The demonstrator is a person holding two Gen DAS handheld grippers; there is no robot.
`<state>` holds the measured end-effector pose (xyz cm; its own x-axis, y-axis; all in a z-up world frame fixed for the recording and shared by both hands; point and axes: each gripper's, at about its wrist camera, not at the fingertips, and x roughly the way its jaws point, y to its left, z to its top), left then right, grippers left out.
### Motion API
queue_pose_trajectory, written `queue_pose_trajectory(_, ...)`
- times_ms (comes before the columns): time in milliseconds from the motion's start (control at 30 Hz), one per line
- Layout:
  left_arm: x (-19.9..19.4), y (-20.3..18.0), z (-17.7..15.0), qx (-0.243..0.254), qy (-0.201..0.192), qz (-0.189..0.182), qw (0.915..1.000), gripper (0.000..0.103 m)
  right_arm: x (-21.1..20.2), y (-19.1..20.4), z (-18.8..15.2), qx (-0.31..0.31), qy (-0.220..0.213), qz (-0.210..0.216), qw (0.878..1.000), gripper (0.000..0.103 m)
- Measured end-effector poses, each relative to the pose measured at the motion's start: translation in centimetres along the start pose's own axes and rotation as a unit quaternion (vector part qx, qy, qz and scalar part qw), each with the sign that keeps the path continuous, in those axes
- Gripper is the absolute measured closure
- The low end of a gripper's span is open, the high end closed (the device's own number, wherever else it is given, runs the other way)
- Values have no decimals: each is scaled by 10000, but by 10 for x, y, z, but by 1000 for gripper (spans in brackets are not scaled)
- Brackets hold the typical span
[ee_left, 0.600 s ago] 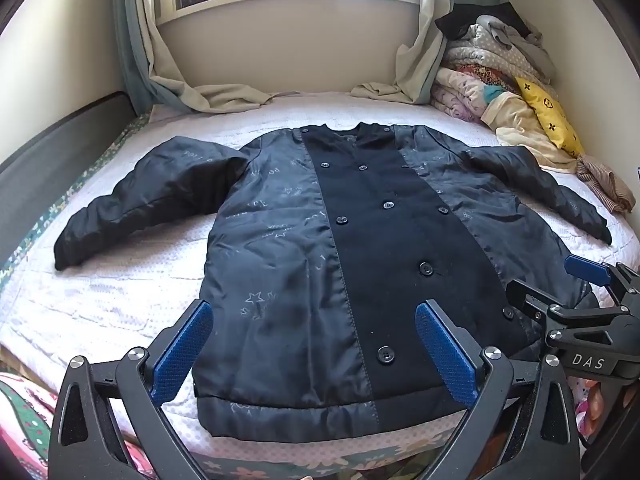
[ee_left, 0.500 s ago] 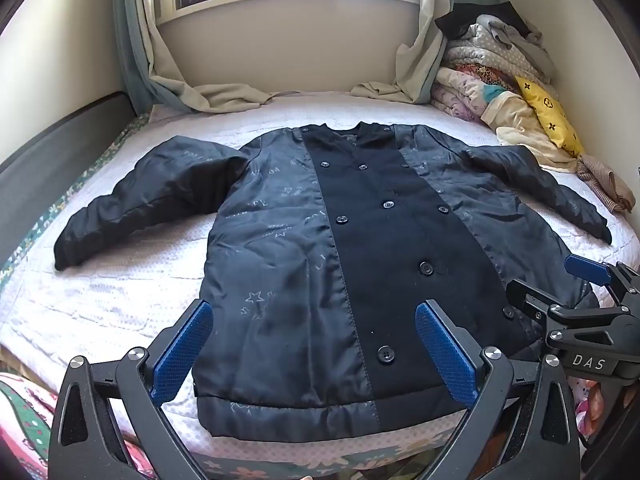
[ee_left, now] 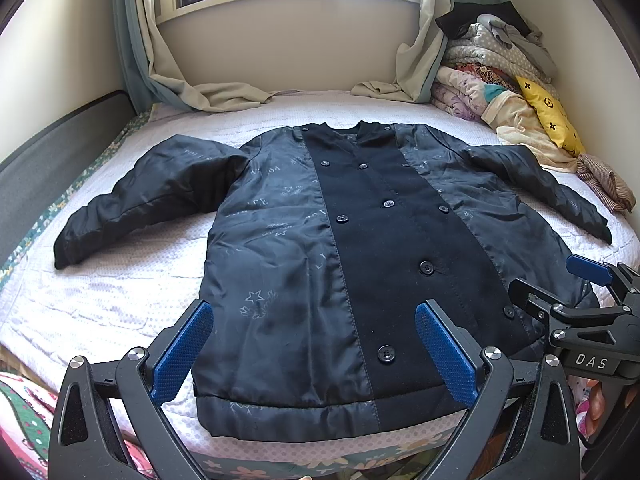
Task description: Fold large clothes
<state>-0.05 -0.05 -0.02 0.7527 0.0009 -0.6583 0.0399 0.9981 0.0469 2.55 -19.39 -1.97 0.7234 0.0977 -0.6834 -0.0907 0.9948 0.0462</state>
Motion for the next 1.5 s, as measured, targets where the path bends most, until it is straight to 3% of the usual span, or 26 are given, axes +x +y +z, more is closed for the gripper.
queue_pose_trajectory(1200, 3, 13, 2, -184, -110, 102, 9997, 1, 1, -3, -3, 30, 74, 31, 10000, 0)
queue_pose_trajectory(1300, 6, 20, 4, -380, -41, 5, 9993, 1, 3, -5, -1, 84, 153, 140, 9997, 0)
queue_pose_trajectory(1433, 8, 38, 14, -409, 108, 273, 9987, 1, 10, -13, 6, 236, 440, 412, 9979, 0)
queue_pose_trajectory(1500, 6, 49, 21, -520, -42, 334, 9981, 1, 13, -17, 14, 318, 635, 641, 9954, 0)
